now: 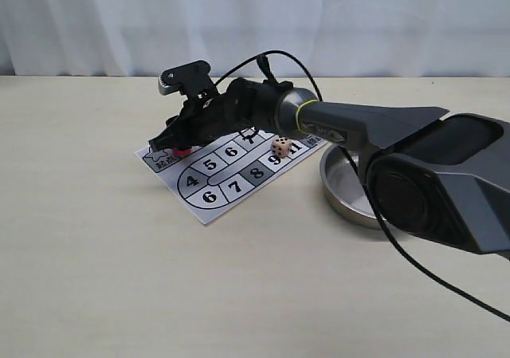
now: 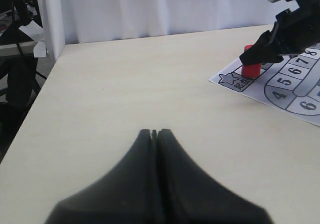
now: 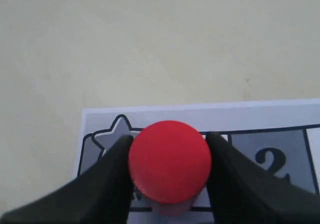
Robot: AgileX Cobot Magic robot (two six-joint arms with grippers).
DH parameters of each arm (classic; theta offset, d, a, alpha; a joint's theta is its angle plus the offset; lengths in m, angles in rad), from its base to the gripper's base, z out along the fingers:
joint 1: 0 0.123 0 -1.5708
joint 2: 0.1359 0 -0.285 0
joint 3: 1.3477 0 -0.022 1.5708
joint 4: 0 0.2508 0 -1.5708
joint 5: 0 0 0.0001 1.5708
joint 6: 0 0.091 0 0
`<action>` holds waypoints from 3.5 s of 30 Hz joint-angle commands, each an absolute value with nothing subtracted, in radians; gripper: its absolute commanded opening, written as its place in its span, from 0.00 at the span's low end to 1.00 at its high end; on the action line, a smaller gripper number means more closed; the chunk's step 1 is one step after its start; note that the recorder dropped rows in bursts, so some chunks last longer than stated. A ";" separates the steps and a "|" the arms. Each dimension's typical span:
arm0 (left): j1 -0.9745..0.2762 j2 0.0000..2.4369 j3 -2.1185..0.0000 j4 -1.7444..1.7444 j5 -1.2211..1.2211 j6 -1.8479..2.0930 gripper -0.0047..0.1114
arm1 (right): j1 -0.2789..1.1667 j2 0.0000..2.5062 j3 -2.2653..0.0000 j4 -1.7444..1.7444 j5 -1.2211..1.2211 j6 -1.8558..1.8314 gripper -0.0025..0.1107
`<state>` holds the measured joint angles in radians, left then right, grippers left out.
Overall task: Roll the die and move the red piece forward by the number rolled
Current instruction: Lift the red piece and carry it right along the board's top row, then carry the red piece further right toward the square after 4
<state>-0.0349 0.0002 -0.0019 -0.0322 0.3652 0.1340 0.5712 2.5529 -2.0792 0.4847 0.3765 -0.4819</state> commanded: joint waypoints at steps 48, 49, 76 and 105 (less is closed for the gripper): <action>-0.035 0.000 0.000 -0.038 0.354 0.130 0.04 | 0.482 2.543 -2.005 0.591 0.287 -0.640 0.06; -0.035 0.000 0.000 -0.038 0.354 0.130 0.04 | 0.482 2.543 -2.005 0.591 0.287 -0.640 0.06; -0.035 0.000 0.000 -0.038 0.354 0.130 0.04 | 0.336 2.466 -2.011 0.583 0.539 -0.833 0.06; -0.035 0.000 0.000 -0.038 0.354 0.130 0.04 | 0.293 2.602 -2.011 1.379 0.694 -1.978 0.06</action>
